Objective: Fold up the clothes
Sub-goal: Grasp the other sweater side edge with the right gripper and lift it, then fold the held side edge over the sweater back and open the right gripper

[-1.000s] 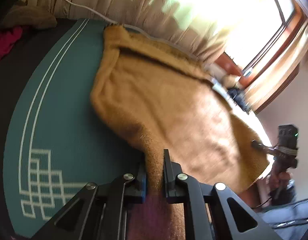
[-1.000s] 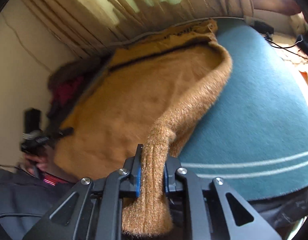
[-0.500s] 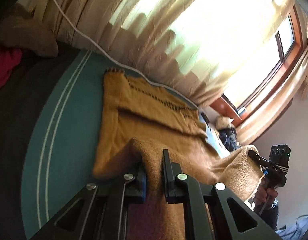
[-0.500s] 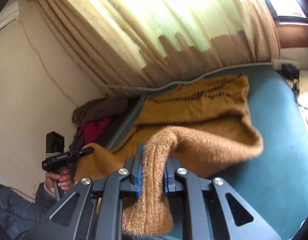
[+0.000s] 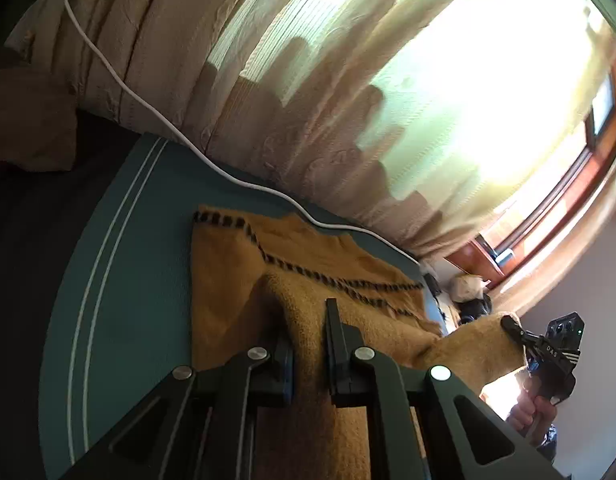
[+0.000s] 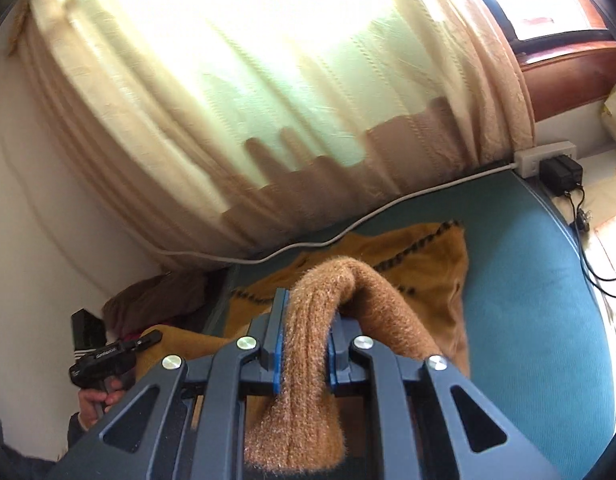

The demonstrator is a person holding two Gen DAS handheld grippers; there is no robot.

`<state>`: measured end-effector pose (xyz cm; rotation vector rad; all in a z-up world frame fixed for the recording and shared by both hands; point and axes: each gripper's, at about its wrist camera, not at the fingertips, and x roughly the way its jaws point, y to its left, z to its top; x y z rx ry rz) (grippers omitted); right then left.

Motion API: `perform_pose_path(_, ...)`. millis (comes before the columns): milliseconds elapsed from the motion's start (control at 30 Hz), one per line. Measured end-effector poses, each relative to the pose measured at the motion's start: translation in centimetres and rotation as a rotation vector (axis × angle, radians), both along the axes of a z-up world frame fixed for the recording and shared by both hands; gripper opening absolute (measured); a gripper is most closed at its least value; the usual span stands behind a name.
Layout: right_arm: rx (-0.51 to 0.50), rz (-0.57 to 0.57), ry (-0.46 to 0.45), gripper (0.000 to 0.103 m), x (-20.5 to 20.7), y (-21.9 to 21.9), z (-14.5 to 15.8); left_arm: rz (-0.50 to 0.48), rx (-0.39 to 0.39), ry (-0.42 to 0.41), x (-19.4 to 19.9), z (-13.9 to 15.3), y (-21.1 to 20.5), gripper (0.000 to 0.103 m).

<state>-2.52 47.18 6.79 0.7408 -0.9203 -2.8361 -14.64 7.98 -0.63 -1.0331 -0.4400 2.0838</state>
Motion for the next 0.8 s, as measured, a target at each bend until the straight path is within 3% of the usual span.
perform_pose_path(267,0.009,-0.074,-0.139,0.017,-6.8,2.5,-4.2,0.016,-0.084,-0.085,-6.5,-5.0,3.9,0.012)
perform_pose_path(400,0.016,-0.103,-0.187,0.017,-8.8,3.4,-6.2,0.026,-0.090,-0.130,-8.1,-7.0,4.5,0.013)
perform_pose_path(600,0.021,-0.125,-0.269,0.019,-10.2,4.1,-8.3,-0.006,-0.085,-0.141,-8.6,-7.2,4.5,0.014)
perform_pose_path(667,0.034,-0.117,-0.275,0.024,-10.1,3.9,-8.2,-0.014,-0.085,-0.127,-8.3,-6.7,4.2,0.015)
perform_pose_path(733,0.037,-0.097,-0.265,0.049,-9.7,3.7,-7.8,-0.010,-0.084,-0.104,-7.7,-6.1,3.5,0.018)
perform_pose_path(767,0.042,-0.091,-0.256,0.056,-9.4,3.5,-7.5,0.004,-0.094,-0.082,-7.3,-5.6,2.9,0.028)
perform_pose_path(800,0.066,-0.096,-0.250,0.070,-9.1,3.3,-7.1,0.027,-0.109,-0.058,-6.9,-5.2,2.3,0.058)
